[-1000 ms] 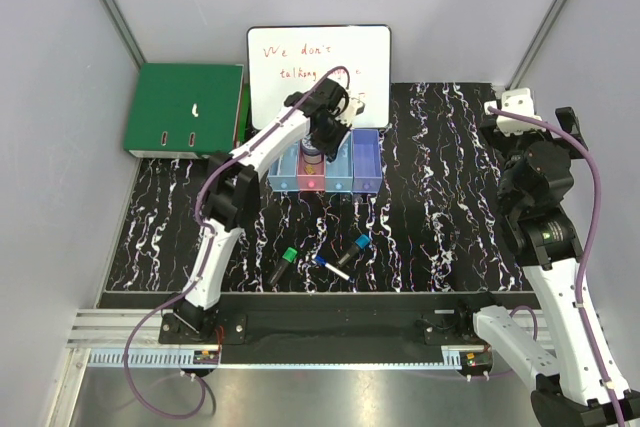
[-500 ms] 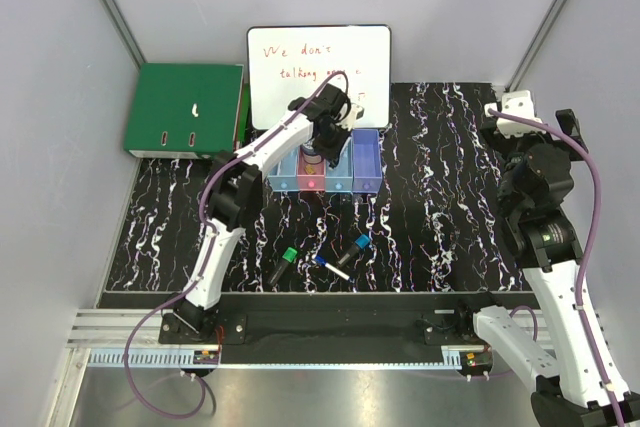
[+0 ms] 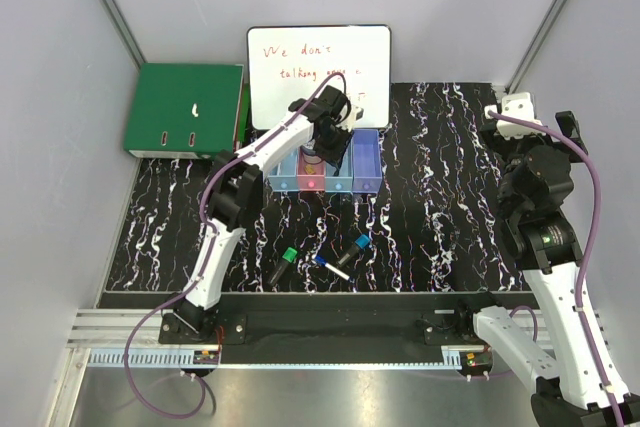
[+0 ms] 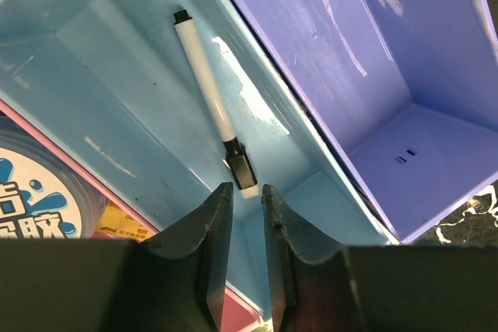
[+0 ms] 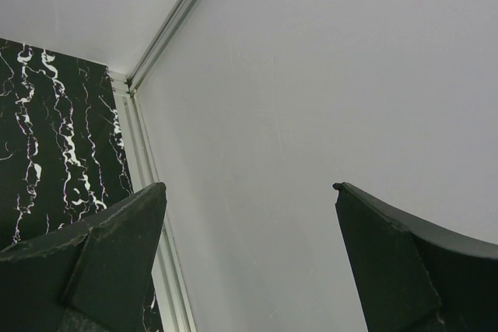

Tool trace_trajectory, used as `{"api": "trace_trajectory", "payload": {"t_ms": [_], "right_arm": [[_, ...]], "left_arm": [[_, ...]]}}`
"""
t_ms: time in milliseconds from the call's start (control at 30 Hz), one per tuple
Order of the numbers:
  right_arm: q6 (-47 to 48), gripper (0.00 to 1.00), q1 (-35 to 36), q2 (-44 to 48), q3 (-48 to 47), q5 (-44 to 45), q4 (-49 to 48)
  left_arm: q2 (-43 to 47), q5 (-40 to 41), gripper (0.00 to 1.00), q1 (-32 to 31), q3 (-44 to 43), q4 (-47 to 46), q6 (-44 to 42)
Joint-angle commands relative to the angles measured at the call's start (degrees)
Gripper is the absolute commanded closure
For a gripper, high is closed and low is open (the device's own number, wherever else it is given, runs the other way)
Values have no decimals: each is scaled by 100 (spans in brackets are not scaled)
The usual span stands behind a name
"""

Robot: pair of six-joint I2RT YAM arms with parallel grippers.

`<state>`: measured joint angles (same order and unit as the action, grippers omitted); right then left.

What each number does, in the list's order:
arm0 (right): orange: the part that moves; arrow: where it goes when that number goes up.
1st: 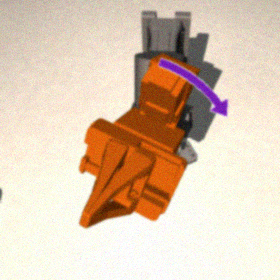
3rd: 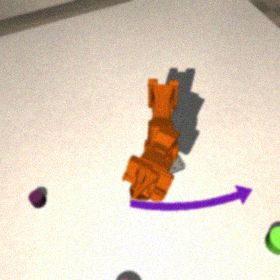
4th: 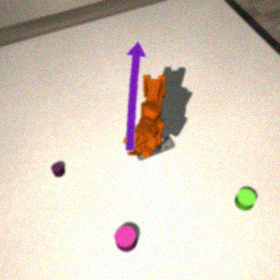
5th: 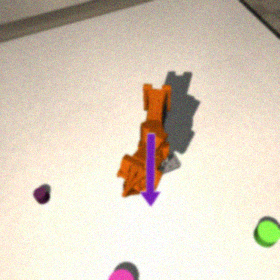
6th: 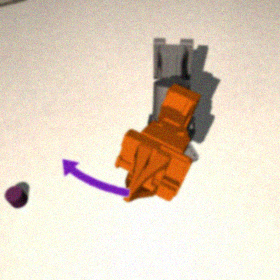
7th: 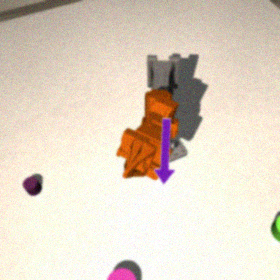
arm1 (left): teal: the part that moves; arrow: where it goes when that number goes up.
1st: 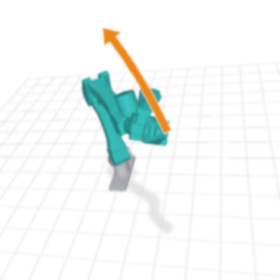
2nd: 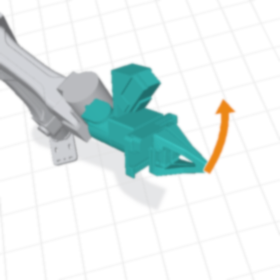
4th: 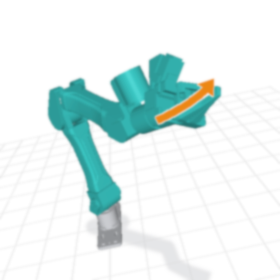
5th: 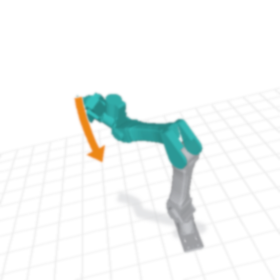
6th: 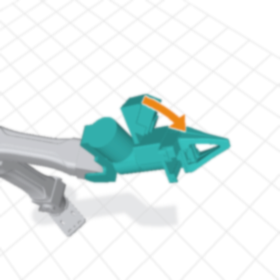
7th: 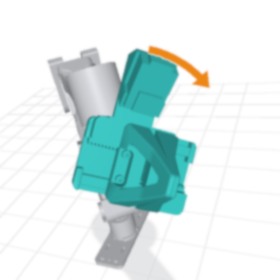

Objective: Sort the stationery into containers
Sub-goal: Place the pen in the storage box, then pick up the pen from the corner of the board.

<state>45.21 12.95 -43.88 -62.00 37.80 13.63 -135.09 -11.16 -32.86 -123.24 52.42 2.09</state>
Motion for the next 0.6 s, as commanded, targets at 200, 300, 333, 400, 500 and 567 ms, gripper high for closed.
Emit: {"api": "trace_trajectory", "payload": {"t_ms": [200, 300, 333, 400, 500, 567], "right_arm": [[32, 2, -47, 99, -5, -62, -132], [40, 2, -47, 72, -67, -80, -124], [40, 2, -47, 64, -93, -80, -124], [49, 2, -47, 28, -154, -89, -132], [84, 2, -47, -7, -216, -98, -124], [76, 2, -47, -16, -242, -89, -132]], "left_arm": [[922, -587, 71, 26, 27, -145, -917], [1501, -1062, 65, 26, 509, -206, -1812], [1799, -1055, 63, 17, 659, -224, -2017], [2212, -1213, 60, -18, 1134, -198, -2805], [2731, -1047, 40, -132, 1925, -162, -3903], [2952, -732, 33, -307, 2511, -83, -4442]]}}
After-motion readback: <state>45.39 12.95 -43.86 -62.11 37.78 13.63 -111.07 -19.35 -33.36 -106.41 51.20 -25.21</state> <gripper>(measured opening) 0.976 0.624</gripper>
